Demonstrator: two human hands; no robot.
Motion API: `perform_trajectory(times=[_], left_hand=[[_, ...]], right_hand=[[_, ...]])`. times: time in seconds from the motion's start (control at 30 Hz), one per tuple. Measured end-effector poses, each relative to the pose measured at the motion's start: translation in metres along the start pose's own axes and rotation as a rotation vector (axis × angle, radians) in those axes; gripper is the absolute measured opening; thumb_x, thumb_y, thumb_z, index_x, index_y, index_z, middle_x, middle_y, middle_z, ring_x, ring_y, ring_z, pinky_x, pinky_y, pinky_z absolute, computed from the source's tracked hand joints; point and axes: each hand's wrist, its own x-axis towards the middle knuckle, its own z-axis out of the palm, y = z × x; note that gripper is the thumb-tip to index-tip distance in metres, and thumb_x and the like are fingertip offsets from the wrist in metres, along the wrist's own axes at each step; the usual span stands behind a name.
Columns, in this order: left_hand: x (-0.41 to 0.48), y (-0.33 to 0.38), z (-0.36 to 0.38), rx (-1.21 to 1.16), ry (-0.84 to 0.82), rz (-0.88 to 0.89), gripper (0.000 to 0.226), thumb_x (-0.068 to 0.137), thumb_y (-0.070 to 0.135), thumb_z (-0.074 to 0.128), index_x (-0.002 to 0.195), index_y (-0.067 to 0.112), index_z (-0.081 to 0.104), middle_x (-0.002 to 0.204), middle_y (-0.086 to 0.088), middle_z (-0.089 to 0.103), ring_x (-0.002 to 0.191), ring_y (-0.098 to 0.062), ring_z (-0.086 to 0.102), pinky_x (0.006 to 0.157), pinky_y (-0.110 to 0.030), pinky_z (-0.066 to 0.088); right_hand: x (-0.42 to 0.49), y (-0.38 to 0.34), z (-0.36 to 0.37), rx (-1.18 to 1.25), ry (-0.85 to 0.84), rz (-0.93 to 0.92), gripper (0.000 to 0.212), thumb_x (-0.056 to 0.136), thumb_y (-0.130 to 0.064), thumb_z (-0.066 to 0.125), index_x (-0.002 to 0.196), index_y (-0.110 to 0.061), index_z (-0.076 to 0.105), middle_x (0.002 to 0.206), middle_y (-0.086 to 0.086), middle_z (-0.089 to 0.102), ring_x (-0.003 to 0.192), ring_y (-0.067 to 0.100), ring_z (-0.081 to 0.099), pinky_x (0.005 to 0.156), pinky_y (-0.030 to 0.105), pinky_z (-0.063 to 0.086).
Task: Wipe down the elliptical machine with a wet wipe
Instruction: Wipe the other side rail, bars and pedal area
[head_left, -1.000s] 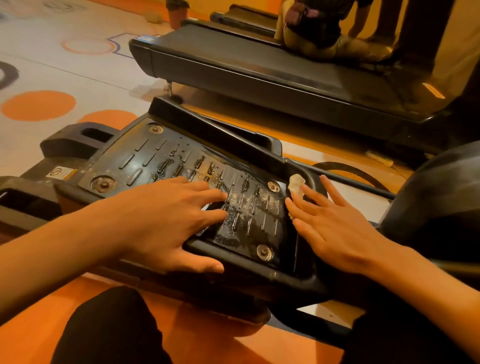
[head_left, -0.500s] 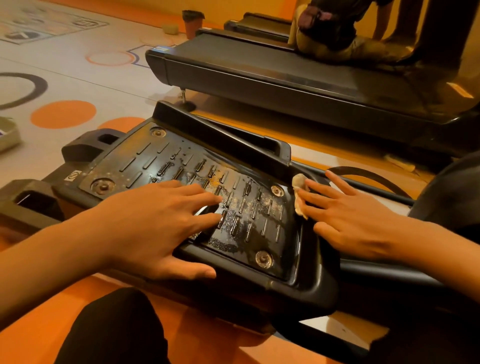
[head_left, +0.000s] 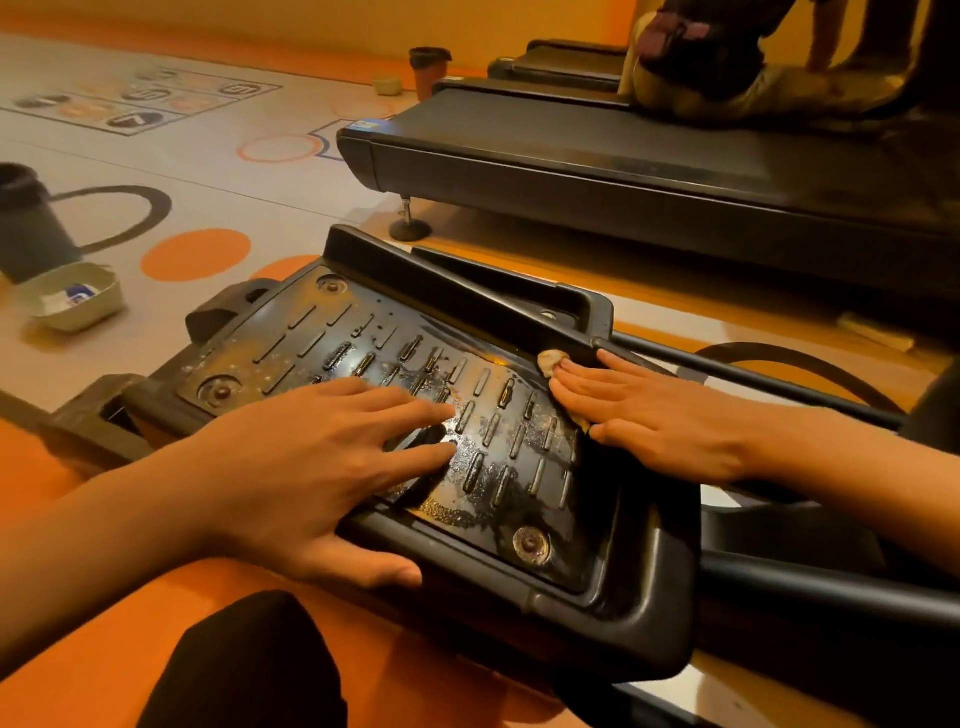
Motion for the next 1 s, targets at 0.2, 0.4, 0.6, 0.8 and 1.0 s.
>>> perform_trajectory(times=[0.2,0.4,0.6,0.8,1.0], left_hand=[[0.001,0.000,-0.006,-0.003,-0.102,0.002,0.086,0.096,0.083,0.031,0.154,0.023,0.048,0.158,-0.009,0.048,0.135,-0.024,0.056,0.105,-0.042,0.051],[-0.020,-0.014,-0.009,0.020,-0.217,0.073,0.085,0.099,0.079,0.024,0.162,0.023,0.035,0.167,-0.013,0.032,0.153,-0.029,0.035,0.120,-0.054,0.036],[-0.032,-0.028,-0.013,-0.019,-0.272,0.091,0.087,0.099,0.078,0.019,0.164,0.022,0.030,0.167,-0.013,0.034,0.153,-0.029,0.035,0.119,-0.056,0.038],[-0.028,-0.025,-0.017,-0.039,-0.278,0.090,0.090,0.096,0.080,0.016,0.161,0.020,0.034,0.167,-0.015,0.032,0.156,-0.031,0.028,0.123,-0.051,0.032],[-0.027,-0.025,-0.018,-0.029,-0.300,0.087,0.093,0.092,0.083,0.023,0.157,0.017,0.036,0.163,-0.017,0.038,0.152,-0.032,0.034,0.123,-0.051,0.028]], right_hand=[[0.043,-0.024,-0.019,0.104,0.084,-0.098,0.059,0.113,-0.027,0.030,0.163,-0.023,-0.002,0.155,-0.018,-0.016,0.139,-0.010,-0.017,0.090,-0.011,-0.018],[0.011,0.008,0.001,-0.013,0.162,-0.115,0.066,0.099,-0.052,0.021,0.161,-0.041,0.005,0.167,-0.021,-0.009,0.145,-0.014,-0.023,0.119,0.013,-0.015],[0.024,0.007,-0.004,-0.225,0.165,-0.178,0.067,0.103,-0.062,0.007,0.157,-0.031,-0.015,0.161,-0.021,-0.030,0.145,-0.008,-0.031,0.118,0.018,-0.024],[0.079,-0.024,-0.028,-0.175,0.066,-0.235,0.069,0.103,-0.059,0.016,0.152,-0.031,-0.024,0.151,-0.021,-0.041,0.122,-0.024,-0.046,0.101,0.002,-0.029],[0.144,-0.068,-0.063,-0.064,0.091,-0.322,0.057,0.112,-0.032,0.024,0.156,-0.023,-0.012,0.156,-0.014,-0.025,0.122,-0.028,-0.036,0.096,-0.005,-0.023]])
